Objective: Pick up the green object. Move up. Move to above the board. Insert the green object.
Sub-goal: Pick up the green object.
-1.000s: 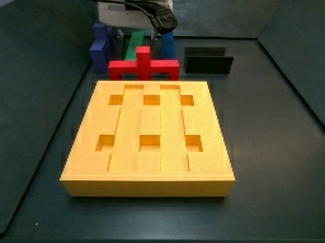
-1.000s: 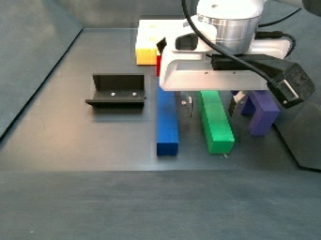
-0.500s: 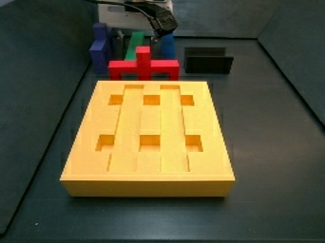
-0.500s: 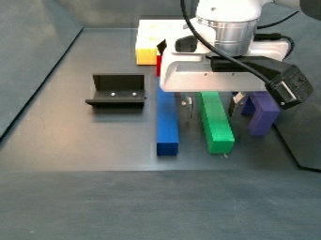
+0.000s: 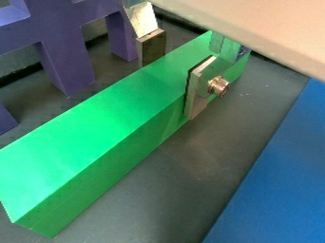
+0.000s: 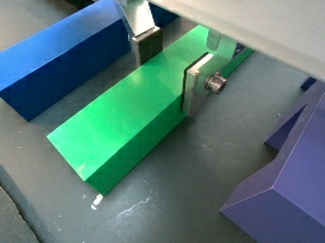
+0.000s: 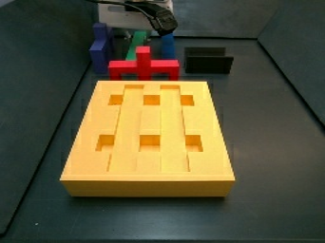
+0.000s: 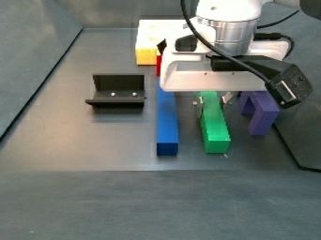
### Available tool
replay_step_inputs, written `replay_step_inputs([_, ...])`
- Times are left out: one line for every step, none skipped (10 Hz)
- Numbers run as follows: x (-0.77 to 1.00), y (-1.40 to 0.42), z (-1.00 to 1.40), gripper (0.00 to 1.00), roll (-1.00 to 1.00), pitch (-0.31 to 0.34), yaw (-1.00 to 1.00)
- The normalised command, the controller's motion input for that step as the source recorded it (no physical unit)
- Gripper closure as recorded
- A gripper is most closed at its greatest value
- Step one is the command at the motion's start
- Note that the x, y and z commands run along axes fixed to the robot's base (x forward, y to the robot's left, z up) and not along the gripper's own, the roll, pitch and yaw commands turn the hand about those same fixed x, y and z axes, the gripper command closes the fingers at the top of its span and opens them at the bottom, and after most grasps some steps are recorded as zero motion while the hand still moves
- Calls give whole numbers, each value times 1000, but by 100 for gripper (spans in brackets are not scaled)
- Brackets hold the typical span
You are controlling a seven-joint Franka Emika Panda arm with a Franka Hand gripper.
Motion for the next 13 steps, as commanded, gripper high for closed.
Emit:
replay_step_inputs([0,0,0,100,0,0,0])
replay_step_inputs([0,0,0,100,0,0,0])
replay_step_inputs([0,0,0,100,0,0,0])
replay_step_inputs([0,0,0,100,0,0,0])
replay_step_inputs([0,0,0,100,0,0,0])
replay_step_inputs([0,0,0,100,0,0,0])
replay_step_inputs([0,0,0,100,0,0,0])
replay_step_inputs([0,0,0,100,0,0,0])
replay_step_inputs([0,0,0,100,0,0,0])
replay_step_inputs([0,0,0,100,0,0,0])
replay_step_inputs([0,0,0,100,0,0,0])
replay_step_inputs([0,0,0,100,0,0,0])
replay_step_inputs([0,0,0,100,0,0,0])
